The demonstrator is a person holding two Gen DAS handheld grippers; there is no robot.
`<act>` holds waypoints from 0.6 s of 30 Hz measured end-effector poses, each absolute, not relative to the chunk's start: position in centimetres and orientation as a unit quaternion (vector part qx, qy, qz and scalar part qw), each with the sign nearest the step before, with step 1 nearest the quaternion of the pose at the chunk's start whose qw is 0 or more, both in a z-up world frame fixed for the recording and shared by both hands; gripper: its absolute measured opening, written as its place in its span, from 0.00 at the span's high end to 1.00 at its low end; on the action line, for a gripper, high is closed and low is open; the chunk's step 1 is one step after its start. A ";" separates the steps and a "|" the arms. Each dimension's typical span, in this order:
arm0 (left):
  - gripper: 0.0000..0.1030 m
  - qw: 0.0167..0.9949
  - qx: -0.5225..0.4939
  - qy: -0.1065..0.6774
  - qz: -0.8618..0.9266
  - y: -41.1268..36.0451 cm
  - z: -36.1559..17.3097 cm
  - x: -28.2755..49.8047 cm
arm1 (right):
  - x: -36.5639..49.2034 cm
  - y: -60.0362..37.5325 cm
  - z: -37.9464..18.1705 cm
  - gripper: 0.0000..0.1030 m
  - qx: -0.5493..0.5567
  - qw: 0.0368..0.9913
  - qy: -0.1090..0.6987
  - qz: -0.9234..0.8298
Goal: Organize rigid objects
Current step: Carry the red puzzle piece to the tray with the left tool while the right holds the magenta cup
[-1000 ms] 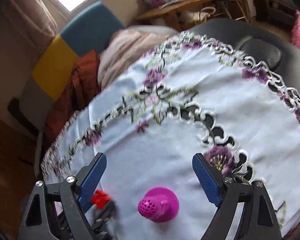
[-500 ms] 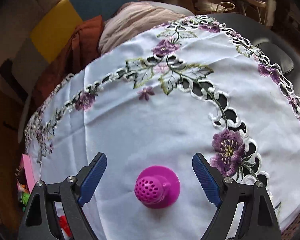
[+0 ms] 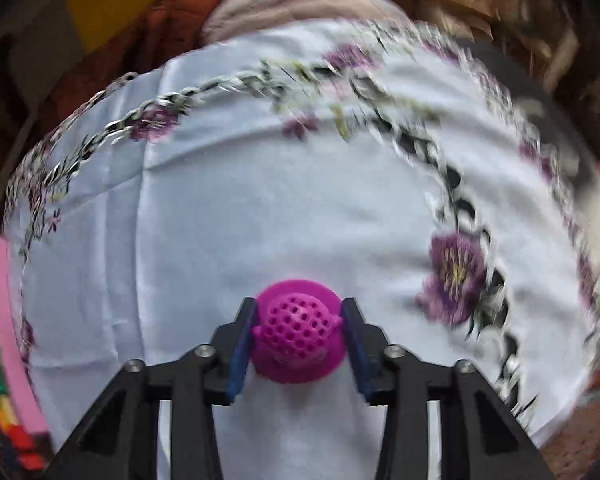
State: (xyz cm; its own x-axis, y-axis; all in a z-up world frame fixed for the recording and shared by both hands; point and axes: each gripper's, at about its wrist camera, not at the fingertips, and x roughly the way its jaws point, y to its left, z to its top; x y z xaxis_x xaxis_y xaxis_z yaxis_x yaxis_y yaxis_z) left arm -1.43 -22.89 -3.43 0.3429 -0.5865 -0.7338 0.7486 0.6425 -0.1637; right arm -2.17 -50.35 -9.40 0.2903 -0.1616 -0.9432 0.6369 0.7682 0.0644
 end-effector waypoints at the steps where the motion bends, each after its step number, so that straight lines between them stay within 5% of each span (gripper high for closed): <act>1: 0.52 0.816 0.098 0.397 -0.409 -22.5 -3.2 -1.4 | -1.8 -49.9 -9.2 0.60 0.215 0.778 0.535 -0.249; 18: 0.52 0.862 0.060 0.374 -0.336 -16.3 -0.3 -0.3 | 2.2 -44.7 -10.2 0.60 0.135 0.822 0.534 -0.145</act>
